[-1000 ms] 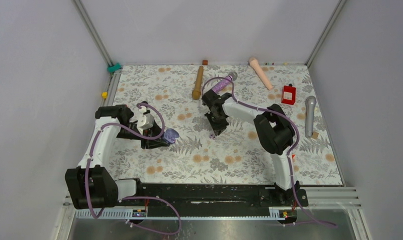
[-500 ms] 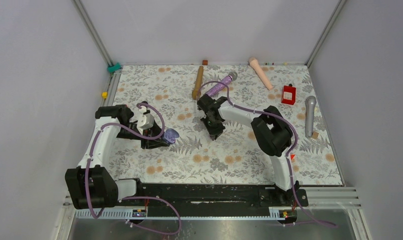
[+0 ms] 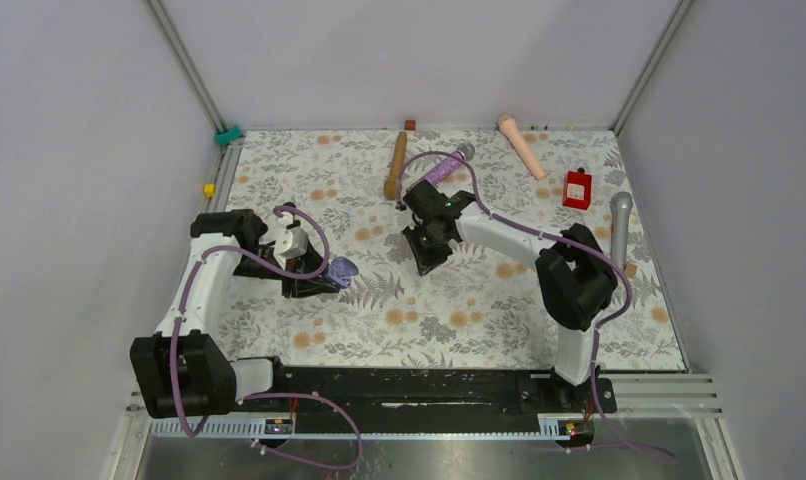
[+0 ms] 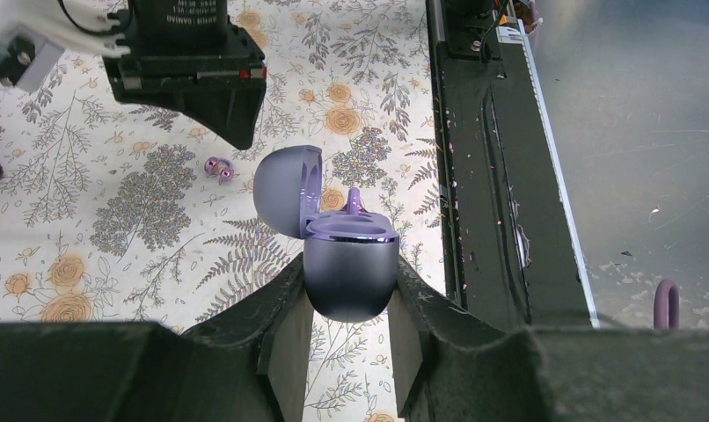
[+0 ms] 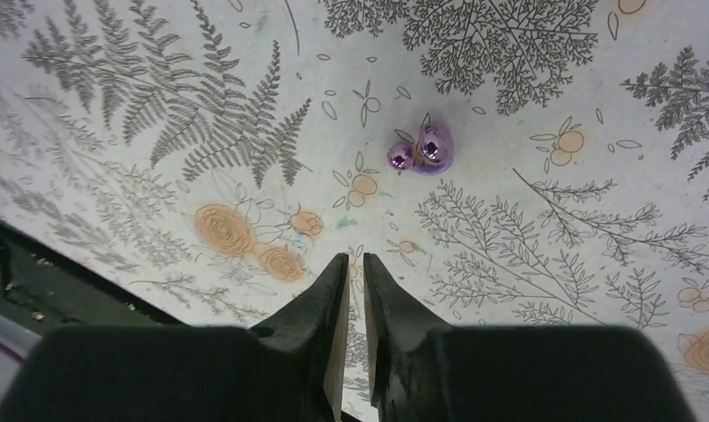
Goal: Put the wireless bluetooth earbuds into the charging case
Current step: Pick up the earbud from the center of the board.
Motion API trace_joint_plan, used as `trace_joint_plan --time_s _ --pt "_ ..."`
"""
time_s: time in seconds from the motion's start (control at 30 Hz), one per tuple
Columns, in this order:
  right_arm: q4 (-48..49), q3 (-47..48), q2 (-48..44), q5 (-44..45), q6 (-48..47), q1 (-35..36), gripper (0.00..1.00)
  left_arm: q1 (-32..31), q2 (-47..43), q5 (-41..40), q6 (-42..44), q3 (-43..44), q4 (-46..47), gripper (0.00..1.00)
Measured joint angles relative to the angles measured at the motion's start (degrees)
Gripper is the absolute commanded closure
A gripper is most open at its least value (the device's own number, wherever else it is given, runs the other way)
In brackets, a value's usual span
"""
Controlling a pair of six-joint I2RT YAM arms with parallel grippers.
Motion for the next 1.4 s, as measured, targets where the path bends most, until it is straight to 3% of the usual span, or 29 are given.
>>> trace_joint_plan --time_s 0.43,0.77,1.4 --pt "15.96 -17.38 -3.15 -11.19 12.83 -13.27 0.78 0.0 0.0 0.0 0.02 0.0 0.0 1.0" --pt "23.06 -18.73 -0.96 -15.19 18.47 -13.44 0.73 0.0 0.0 0.0 0.02 0.0 0.02 1.0" --pt "25.24 -18.53 0.15 -17.05 21.51 -13.49 0.69 0.0 0.0 0.0 0.46 0.0 0.02 1.0"
